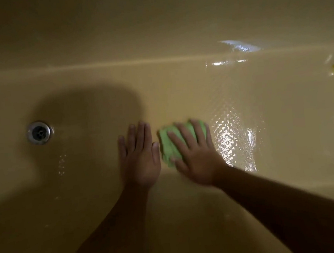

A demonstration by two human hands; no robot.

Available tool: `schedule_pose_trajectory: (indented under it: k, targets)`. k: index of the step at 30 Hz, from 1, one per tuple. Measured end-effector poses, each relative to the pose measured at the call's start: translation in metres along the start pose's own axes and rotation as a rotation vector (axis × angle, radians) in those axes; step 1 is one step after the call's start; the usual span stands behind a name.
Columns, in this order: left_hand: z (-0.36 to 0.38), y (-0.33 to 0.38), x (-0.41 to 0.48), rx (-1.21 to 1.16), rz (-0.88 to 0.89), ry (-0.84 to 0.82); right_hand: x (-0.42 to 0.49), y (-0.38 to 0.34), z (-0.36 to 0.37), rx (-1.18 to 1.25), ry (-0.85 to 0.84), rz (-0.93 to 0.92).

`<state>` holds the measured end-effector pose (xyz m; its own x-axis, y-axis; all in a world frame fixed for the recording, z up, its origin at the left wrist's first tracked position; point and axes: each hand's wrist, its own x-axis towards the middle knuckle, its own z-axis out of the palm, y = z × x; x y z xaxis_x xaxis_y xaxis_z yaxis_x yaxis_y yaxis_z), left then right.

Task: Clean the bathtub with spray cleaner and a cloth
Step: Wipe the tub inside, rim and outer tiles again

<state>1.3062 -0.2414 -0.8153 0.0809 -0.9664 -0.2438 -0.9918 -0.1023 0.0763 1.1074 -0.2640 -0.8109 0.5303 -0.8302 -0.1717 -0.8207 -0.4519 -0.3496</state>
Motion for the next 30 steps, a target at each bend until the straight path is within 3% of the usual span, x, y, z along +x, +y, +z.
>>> schedule_pose_trajectory:
  k: [3, 7, 17, 21, 26, 30]
  targets:
    - [-0.003, -0.018, -0.017, 0.005, 0.001, -0.032, -0.066, -0.032, 0.007, 0.036, -0.107, -0.019]
    - [-0.005, -0.025, -0.016, 0.005, 0.022, -0.063, -0.063, -0.03, 0.005, 0.037, -0.173, -0.054]
    - [0.0, -0.034, 0.002, 0.025, 0.032, 0.01, 0.145, 0.034, -0.037, -0.011, -0.022, 0.04]
    - [0.0, -0.038, 0.012, 0.055, 0.041, 0.02, 0.171, 0.034, -0.048, -0.004, 0.022, 0.084]
    - [0.002, -0.041, 0.01, 0.04, 0.038, 0.008, 0.084, 0.01, -0.011, 0.051, 0.059, 0.099]
    - [-0.001, -0.036, 0.009, 0.039, 0.043, 0.002, -0.044, -0.014, 0.006, 0.07, -0.071, 0.01]
